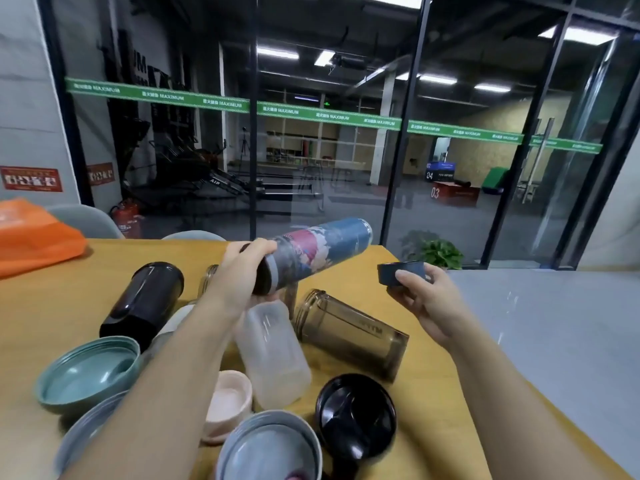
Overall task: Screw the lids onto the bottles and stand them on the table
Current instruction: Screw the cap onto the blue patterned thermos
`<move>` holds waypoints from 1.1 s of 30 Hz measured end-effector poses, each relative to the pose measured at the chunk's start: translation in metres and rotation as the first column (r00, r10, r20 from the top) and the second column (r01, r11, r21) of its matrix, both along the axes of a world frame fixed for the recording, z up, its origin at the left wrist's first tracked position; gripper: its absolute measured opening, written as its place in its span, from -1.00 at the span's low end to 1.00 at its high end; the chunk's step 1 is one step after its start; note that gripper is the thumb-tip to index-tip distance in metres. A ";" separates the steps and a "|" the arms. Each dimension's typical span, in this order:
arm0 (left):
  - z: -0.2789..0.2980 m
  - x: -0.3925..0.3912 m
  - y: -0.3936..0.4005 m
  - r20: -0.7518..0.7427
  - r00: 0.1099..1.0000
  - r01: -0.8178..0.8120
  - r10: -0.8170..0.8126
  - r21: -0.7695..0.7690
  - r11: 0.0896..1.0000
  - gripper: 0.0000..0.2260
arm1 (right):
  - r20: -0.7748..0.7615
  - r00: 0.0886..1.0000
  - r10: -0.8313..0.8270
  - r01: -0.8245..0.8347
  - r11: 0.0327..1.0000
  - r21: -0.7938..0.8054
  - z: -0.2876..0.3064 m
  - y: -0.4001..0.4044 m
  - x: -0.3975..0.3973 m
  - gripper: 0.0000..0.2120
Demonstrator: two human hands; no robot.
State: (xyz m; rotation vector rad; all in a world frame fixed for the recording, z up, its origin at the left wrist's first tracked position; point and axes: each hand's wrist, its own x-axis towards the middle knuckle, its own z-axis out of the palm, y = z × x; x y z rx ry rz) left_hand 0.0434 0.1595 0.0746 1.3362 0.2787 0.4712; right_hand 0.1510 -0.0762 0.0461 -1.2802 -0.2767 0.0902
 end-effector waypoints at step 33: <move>0.024 0.003 0.056 0.020 0.973 -0.230 0.232 -0.051 0.972 -0.66 | 0.243 0.858 0.453 -0.402 0.886 -0.229 0.020 0.021 0.051 -0.29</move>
